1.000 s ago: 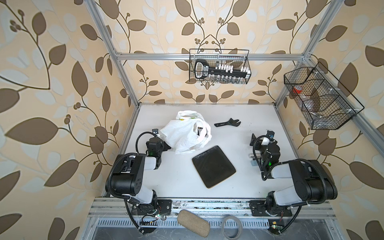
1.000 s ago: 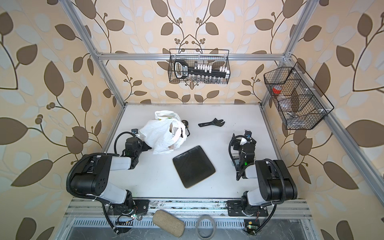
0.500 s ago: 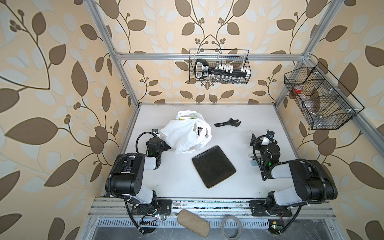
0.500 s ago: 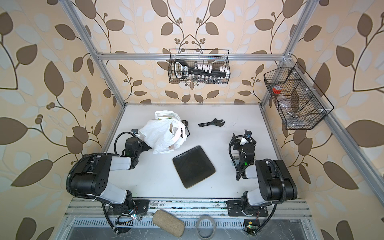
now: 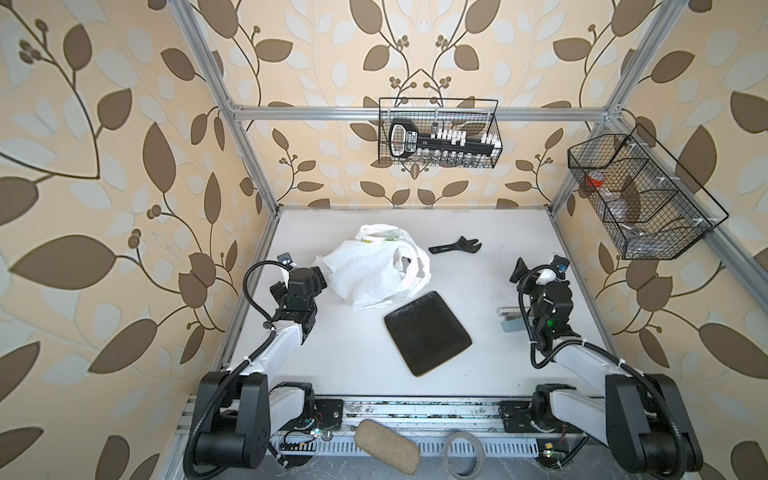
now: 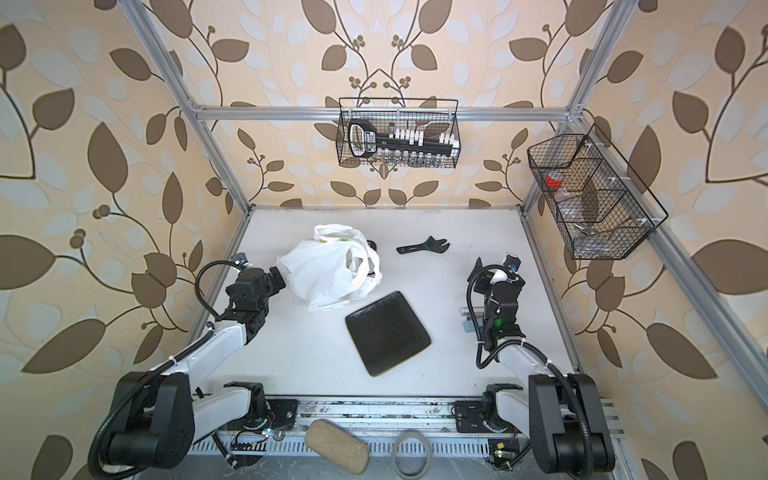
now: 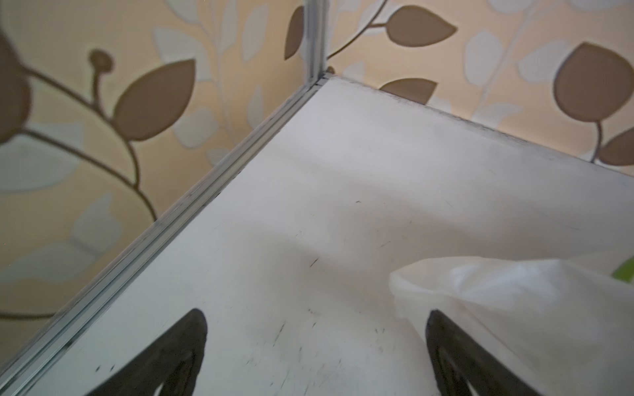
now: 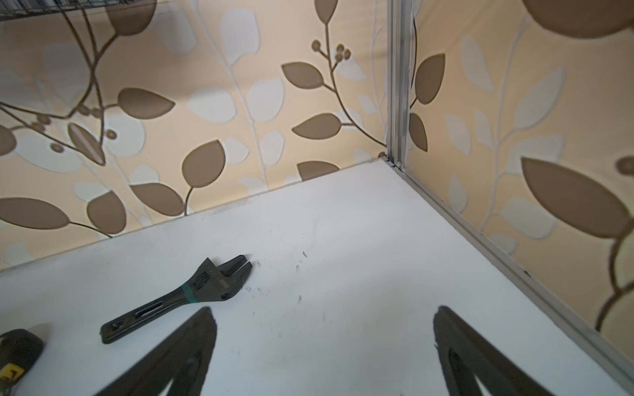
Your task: Take the fake fruits out of the plastic bag
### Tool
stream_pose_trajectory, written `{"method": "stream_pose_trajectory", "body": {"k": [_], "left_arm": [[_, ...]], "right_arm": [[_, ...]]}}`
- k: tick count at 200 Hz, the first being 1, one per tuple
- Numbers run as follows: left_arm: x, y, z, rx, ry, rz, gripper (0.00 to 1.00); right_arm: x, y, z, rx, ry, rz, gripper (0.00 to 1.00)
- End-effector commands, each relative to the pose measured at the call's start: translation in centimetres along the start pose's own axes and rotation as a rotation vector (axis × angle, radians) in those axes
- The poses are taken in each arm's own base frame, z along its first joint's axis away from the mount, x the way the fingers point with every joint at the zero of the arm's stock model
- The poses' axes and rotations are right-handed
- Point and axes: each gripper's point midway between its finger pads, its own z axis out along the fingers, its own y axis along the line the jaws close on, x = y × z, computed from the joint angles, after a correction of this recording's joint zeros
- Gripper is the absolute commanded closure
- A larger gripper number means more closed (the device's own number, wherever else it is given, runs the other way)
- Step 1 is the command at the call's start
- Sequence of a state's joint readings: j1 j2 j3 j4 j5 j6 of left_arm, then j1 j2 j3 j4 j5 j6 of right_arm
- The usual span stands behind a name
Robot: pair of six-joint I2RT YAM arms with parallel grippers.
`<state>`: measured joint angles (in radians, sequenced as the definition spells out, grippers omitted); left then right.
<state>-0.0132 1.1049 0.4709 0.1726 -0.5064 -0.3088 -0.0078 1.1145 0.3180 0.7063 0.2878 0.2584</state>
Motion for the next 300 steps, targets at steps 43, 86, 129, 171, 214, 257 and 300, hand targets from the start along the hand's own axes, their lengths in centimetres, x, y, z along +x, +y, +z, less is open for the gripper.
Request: {"method": "stream_pose_trajectory", "body": {"k": [43,86,129,171,214,257,300], "left_arm": [[-1.6,7.8,-6.0,-0.353,0.093,-0.241,0.01],[-6.2,0.9,-10.0,0.106,0.155,-0.128,0.01],[-7.1,-2.4,-15.3,0.367,0.280,-0.095,0.01],[-8.0,-5.6,-21.1,0.667,0.341,-0.090,0.01],[-8.7,-6.5,-25.1,0.780,0.405,-0.087,0.03],[-8.4,-5.6,-27.4,0.779,0.457,-0.081,0.04],[-5.7,-3.7,-27.3,0.692,0.525,-0.012,0.02]], "right_arm": [[-1.5,5.2,-1.8,-0.217,0.275,0.189,0.03],[-4.6,11.4,-5.3,-0.514,0.365,0.175,0.07],[-7.2,20.2,-13.3,-0.892,0.393,0.106,0.09],[-6.9,28.0,-21.0,-1.176,0.439,0.070,0.09],[-4.8,33.4,-23.0,-1.235,0.499,0.035,0.11],[-2.7,37.2,-23.4,-1.264,0.545,0.022,0.39],[-2.1,38.6,-21.1,-1.170,0.537,0.024,0.78]]}}
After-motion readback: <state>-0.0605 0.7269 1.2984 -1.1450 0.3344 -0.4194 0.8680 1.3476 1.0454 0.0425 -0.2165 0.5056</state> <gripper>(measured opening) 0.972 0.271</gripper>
